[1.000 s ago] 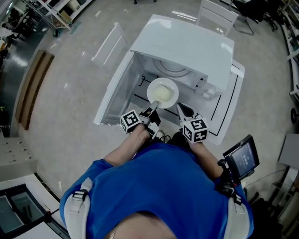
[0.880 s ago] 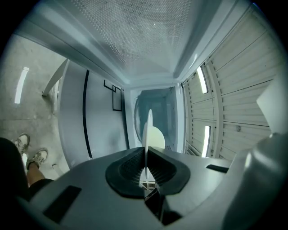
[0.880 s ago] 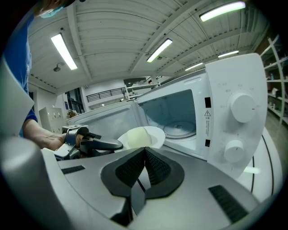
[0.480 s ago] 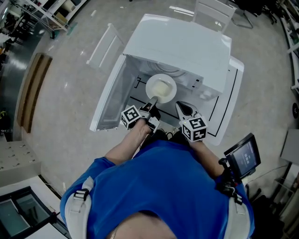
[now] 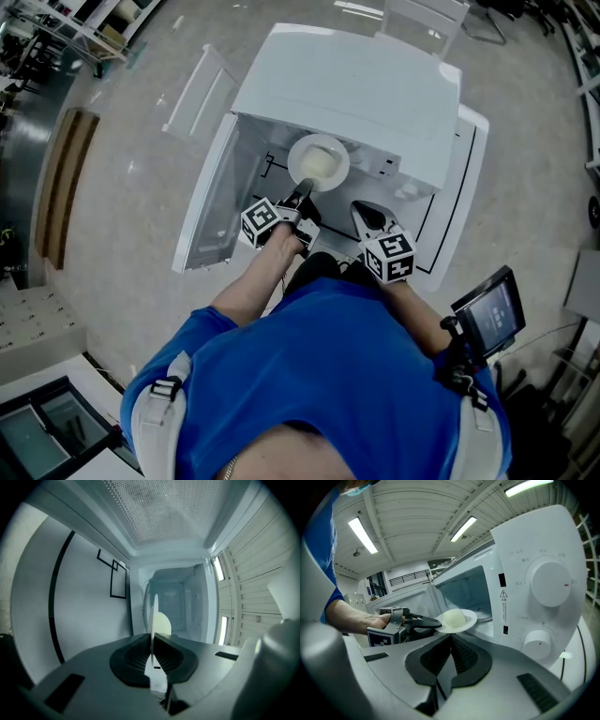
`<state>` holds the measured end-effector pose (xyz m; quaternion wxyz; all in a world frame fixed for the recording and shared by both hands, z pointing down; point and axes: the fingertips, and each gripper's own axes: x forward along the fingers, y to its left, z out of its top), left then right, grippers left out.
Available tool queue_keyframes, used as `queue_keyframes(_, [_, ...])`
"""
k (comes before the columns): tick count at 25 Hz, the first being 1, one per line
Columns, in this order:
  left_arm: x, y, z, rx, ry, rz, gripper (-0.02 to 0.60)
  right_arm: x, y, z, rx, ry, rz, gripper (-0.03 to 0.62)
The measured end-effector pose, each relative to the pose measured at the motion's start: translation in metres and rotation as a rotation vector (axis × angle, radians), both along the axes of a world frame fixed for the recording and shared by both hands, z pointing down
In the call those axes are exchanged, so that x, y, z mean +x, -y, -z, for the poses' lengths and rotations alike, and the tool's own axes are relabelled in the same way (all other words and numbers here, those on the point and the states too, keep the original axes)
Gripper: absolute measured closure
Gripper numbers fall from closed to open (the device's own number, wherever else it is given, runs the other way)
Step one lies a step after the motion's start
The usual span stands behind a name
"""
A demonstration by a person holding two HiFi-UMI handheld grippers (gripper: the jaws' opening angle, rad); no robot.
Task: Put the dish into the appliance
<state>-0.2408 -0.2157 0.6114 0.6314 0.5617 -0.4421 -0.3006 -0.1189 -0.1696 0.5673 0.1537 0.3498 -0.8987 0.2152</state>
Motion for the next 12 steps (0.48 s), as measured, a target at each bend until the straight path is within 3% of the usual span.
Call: queue_keyframes(12, [-0.002,0.024,-0.006,-0.036,-0.012,0.016,0.563,-0.005,0.012,0.002,-0.006,-0.010,0.007,0.592])
